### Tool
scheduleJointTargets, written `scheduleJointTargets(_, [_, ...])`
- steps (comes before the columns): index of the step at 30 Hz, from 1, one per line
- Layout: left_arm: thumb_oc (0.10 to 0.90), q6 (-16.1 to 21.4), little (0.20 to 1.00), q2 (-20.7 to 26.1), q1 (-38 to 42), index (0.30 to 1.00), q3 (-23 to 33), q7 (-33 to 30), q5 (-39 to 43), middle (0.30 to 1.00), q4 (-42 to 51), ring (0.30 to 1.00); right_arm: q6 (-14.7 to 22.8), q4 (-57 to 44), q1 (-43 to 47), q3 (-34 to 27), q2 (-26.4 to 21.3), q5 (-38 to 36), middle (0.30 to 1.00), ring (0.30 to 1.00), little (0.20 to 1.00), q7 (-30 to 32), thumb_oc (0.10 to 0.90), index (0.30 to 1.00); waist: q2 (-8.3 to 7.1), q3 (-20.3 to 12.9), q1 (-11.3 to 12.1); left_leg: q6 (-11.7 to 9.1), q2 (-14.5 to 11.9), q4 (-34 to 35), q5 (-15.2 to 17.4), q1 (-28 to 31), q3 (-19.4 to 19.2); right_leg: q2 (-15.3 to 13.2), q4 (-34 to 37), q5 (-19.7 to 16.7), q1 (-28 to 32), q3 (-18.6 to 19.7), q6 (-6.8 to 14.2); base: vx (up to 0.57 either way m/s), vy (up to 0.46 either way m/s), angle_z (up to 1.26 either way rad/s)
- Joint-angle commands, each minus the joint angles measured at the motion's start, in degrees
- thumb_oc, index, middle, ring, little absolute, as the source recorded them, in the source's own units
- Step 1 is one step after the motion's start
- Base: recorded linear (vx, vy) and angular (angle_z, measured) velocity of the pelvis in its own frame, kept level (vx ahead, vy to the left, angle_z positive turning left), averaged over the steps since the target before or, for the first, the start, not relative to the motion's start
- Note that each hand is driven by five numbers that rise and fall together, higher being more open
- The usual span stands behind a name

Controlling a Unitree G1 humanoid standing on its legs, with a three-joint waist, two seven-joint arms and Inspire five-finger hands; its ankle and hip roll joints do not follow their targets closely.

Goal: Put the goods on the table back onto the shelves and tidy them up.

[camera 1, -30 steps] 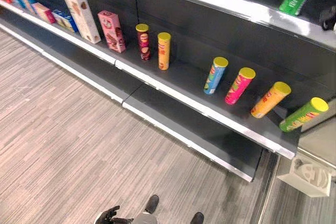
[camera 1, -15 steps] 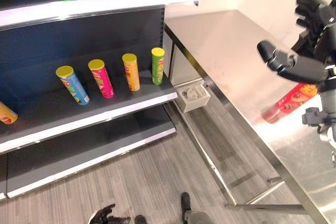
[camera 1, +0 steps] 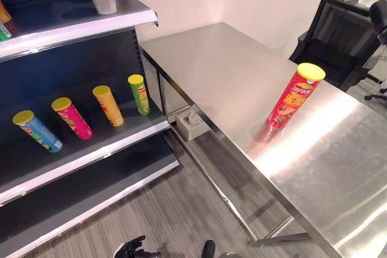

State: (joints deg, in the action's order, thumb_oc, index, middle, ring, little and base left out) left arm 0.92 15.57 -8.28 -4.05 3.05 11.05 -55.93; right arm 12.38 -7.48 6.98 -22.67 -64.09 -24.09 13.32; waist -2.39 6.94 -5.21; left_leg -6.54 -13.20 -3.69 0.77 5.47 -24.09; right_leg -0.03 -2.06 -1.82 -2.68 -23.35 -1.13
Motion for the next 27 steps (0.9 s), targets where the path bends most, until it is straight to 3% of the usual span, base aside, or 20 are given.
scheduleJointTargets(1, [0.8, 1.99, 0.9, 5.88, 0.57, 0.9, -1.55, -0.15, 1.46, 0.9, 3.5, 0.9, 5.99, 0.7, 9.97, -0.18, -0.42, -9.4, 0.9, 0.9, 0.9, -1.44, 0.8, 0.9, -4.85, 1.94, 3.4, -0.69, -0.84, -12.64, 0.03, -6.56, 9.04, -4.89, 6.8, 1.29, 7.16, 5.94, 6.68, -0.05, -0.238, 0.0])
scheduleJointTargets(3, [0.8, 2.11, 0.9, 5.83, 0.58, 0.9, -1.63, 0.08, 1.95, 0.9, 3.88, 0.9, 5.09, 1.38, 10.5, 0.92, -1.59, -9.98, 0.9, 0.9, 0.9, -2.43, 0.8, 0.9, -5.22, 2.34, 3.96, -0.27, 1.66, -10.86, 1.95, -9.01, 14.02, -5.1, 7.06, 1.41, 7.31, 6.68, 7.03, 0.04, -0.009, -0.35])
scheduleJointTargets(4, [0.8, 2.22, 0.9, 5.62, 0.42, 0.9, -2.2, 0.19, 2.2, 0.9, 3.6, 0.9, 5.25, 1.88, 10.76, 1.44, -2.59, -9.63, 0.9, 0.9, 0.9, -2.95, 0.8, 0.9, -4.92, 2.26, 4.99, -0.67, 3.39, -5.3, 0.84, -9.99, 19.13, -5.23, 7.06, 1.36, 7.38, 7.84, 7.84, 0.16, 0.208, -0.66])
scheduleJointTargets(5, [0.8, 2.85, 0.9, 4.95, 0.14, 0.9, -2.94, -0.06, 2.6, 0.9, 3.04, 0.9, 5.17, 3.19, 12.64, 4.07, -2.87, -8.72, 0.9, 0.9, 0.9, -3.46, 0.8, 0.9, -3.56, 2.16, 6.64, -0.7, 6.07, 2.37, -1.66, -10.97, 27.42, -4.83, 7.06, 1.41, 7.09, 10.77, 8.52, 0.19, 0.312, -0.55])
scheduleJointTargets(6, [0.8, 2.99, 0.9, 4.31, 0.04, 0.9, -2.82, -0.09, 2.49, 0.9, 2.78, 0.9, 4.7, 3.19, 12.99, 4.6, -1.88, -7.82, 0.9, 0.9, 0.9, -3.34, 0.8, 0.9, -2.56, 1.67, 6.4, -0.63, 6.33, 4.87, -1.86, -9.01, 27.98, -4.87, 7.06, 1.26, 7.27, 12.19, 8.81, 0.2, 0.411, -1.78])
scheduleJointTargets(8, [0.8, 3.09, 0.9, 3.7, -0.46, 0.9, -2.89, 0.3, 1.79, 0.9, 1.22, 0.9, 3.01, 2.9, 14.0, 8.2, 0.94, -4.27, 0.9, 0.9, 0.9, -3.94, 0.8, 0.9, -1.27, 0.17, 6.14, 0.66, 7.59, 7.7, -1.58, -4.48, 23.46, -7.2, 6.91, 0.17, 6.92, 15.19, 9.86, 0.2, 0.485, -2.04])
scheduleJointTargets(12, [0.8, 3.31, 0.9, 3.48, -0.52, 0.9, -2.03, 0.24, 1.1, 0.9, 0.1, 0.9, 2.02, 3.58, 13.86, 8.96, 1.72, -2.77, 0.9, 0.9, 0.9, -3.82, 0.8, 0.9, -1.39, -0.09, 6.17, 1.84, 8.61, 8.69, -0.47, -2.17, 19.76, -8.65, 6.74, -1.01, 6.04, 17.13, 11.02, 0.06, 0.194, -0.86])
scheduleJointTargets(21, [0.8, 3.25, 0.9, 3.41, -0.8, 0.9, -2.03, 0.59, 0.01, 0.9, -0.09, 0.9, 0.69, 4.45, 11.02, 8.68, 2.19, -1.49, 0.9, 0.9, 0.9, -4.67, 0.8, 0.9, -2.13, -0.49, 6.02, 2.8, 9.5, 8.69, 0.75, -1.3, 18.55, -9.94, 6.87, -1.89, 5.64, 17.07, 12.12, 0.02, 0.051, -0.06])
scheduleJointTargets(27, [0.8, 2.91, 0.9, 3.35, -1.13, 0.9, -2.09, 0.95, -0.67, 0.9, -0.98, 0.9, -0.65, 6.79, 11.55, 11.65, 1.62, -0.14, 0.9, 0.9, 0.9, -5.23, 0.8, 0.9, -2.83, -0.37, 6.75, 2.81, 9.32, 8.69, 0.8, -1.54, 18.92, -10.15, 7.06, -2.05, 5.48, 16.13, 12.24, 0.03, 0.005, 0.16])
